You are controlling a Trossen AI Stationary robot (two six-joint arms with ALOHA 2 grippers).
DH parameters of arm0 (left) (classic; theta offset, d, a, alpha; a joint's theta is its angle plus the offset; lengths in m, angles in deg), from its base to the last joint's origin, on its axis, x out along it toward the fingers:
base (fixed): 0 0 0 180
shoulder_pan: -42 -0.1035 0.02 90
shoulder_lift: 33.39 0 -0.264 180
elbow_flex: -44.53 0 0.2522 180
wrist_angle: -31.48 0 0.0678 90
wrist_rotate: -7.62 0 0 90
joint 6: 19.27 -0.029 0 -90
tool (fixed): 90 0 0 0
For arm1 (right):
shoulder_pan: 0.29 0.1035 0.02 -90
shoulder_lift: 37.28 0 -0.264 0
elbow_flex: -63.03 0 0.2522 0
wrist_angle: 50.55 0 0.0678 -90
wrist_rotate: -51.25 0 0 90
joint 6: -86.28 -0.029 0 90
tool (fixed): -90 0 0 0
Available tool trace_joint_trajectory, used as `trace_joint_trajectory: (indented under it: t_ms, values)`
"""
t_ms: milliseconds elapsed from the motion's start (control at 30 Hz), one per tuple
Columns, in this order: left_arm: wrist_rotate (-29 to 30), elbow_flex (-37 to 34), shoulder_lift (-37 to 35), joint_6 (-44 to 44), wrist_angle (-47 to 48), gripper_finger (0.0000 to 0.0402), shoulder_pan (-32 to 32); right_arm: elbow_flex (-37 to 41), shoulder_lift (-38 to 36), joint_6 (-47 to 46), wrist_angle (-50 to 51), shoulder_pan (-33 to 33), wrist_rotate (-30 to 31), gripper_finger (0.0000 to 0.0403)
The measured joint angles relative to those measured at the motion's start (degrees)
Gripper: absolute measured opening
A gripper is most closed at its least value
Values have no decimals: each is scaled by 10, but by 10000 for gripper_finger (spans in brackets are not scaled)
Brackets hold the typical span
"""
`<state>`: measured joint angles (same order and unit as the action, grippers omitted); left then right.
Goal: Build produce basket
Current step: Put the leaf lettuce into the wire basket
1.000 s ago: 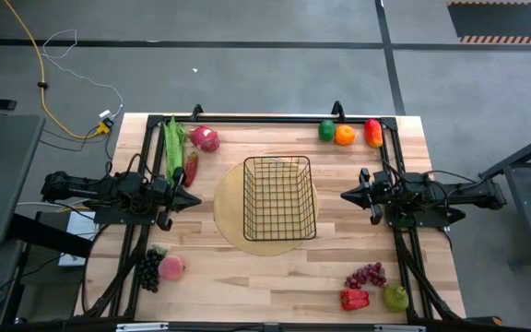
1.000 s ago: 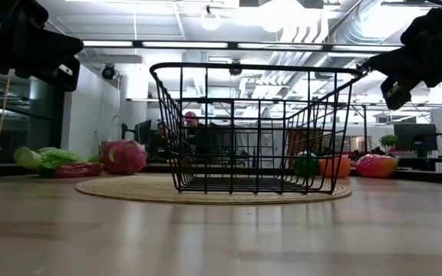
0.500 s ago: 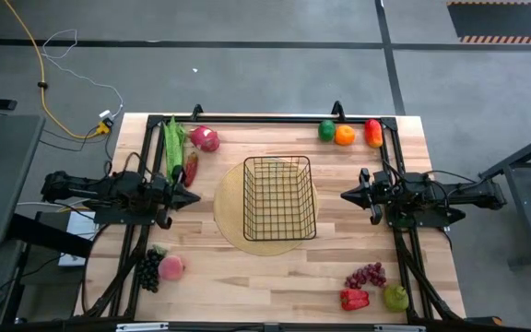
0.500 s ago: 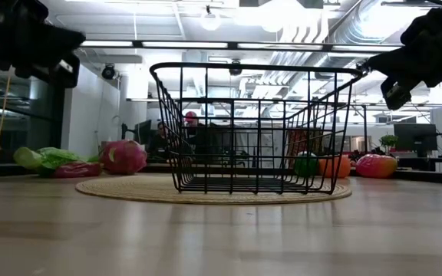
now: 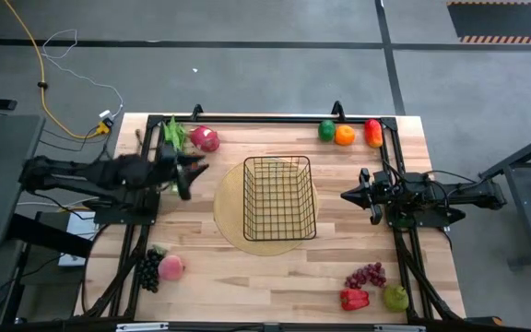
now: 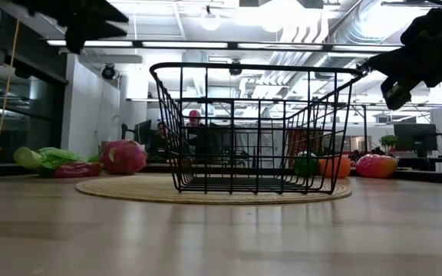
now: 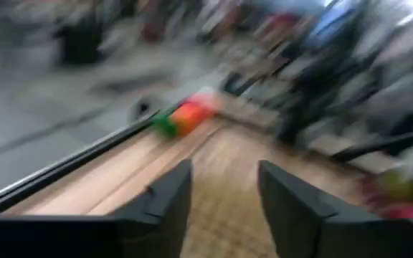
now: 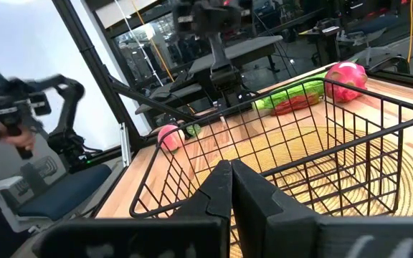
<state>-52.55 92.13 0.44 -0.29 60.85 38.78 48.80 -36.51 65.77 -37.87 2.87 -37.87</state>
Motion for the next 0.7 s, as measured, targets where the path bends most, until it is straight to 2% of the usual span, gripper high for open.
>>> trace_joint_trajectory:
  t_ms: [133, 300, 400, 533, 700]
  values:
    - [2, 157, 108, 71, 262, 236, -61, 0, 0, 0, 0, 0, 0, 0]
    - [-49, 277, 220, 169, 482, 292, -158, 0, 0, 0, 0, 0, 0, 0]
    - [-77, 292, 273, 197, 541, 314, -219, 0, 0, 0, 0, 0, 0, 0]
    - [-124, 287, 336, 192, 570, 337, -310, 0, 0, 0, 0, 0, 0, 0]
    - [-131, 286, 419, 201, 598, 348, -401, 0, 0, 0, 0, 0, 0, 0]
